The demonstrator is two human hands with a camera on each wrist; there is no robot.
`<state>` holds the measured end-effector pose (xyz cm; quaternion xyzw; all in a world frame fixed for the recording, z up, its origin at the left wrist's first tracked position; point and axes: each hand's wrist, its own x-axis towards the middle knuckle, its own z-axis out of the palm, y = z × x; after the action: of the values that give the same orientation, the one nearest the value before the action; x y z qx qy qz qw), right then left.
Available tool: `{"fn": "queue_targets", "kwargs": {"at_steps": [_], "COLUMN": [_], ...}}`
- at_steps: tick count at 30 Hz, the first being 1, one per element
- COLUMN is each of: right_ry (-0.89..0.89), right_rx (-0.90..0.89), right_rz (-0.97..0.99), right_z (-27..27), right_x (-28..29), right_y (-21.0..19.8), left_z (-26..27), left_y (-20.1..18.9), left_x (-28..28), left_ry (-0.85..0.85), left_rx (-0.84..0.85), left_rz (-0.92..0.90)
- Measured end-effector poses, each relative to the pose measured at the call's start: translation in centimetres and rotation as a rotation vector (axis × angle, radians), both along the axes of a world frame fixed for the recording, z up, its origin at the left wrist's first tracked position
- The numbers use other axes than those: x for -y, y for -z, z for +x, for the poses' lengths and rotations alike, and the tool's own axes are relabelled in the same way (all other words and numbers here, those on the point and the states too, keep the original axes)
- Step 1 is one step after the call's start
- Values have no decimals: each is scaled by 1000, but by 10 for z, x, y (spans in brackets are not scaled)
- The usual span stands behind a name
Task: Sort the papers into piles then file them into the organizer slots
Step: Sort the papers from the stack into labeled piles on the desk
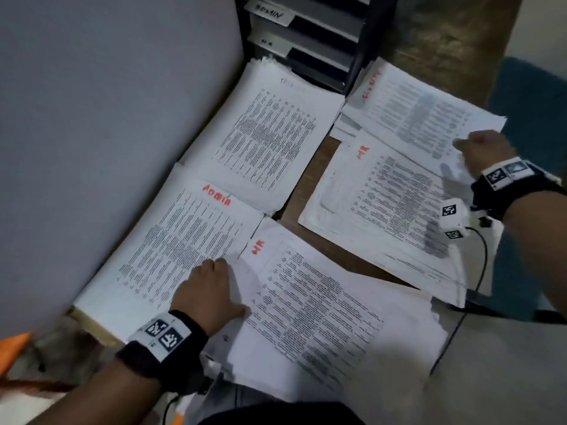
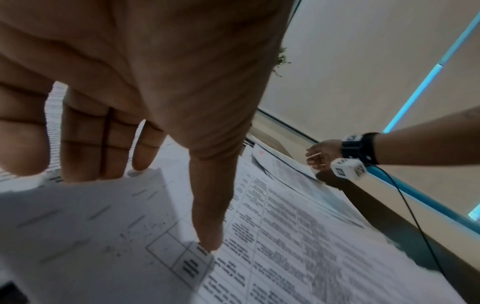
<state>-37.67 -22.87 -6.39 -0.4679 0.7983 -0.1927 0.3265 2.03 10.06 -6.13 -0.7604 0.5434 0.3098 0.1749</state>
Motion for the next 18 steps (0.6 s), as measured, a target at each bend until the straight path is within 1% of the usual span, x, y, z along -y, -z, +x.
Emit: {"fn": "queue_targets", "kwargs": {"at_steps": [3, 5, 7, 8, 9, 11, 12, 15, 18], "right_ry": [-149, -280, -412, -502, -584, -688, -725, -799, -811], "right_rx": [284, 335, 356, 339, 326, 279, 264, 258, 251], "right_rz": [1, 43, 131, 163, 184, 242, 266, 292, 275], "right_z": [49, 79, 103, 115, 122, 130, 133, 137, 134], "right_x": [-51, -85, -119, -136, -151, -178, -191, -217, -229], "right_y": [-7, -5, -3, -4, 0, 10, 10, 15, 9], "left_z": [8, 10, 12, 13, 12, 11, 10, 7, 11], "left_y": [2, 1, 2, 2, 1, -1, -4, -12, -13], "left_x": [-1, -2, -5, -8, -10, -14, -16, -21, -25], "left_ry": [-111, -173, -227, -245, -253, -259, -290, -453, -562], "left_rx": [-97, -157, -178, -195, -215, -273, -318, -472, -666], "left_rz": [64, 83, 63, 40, 11, -86, -148, -306, -392]}}
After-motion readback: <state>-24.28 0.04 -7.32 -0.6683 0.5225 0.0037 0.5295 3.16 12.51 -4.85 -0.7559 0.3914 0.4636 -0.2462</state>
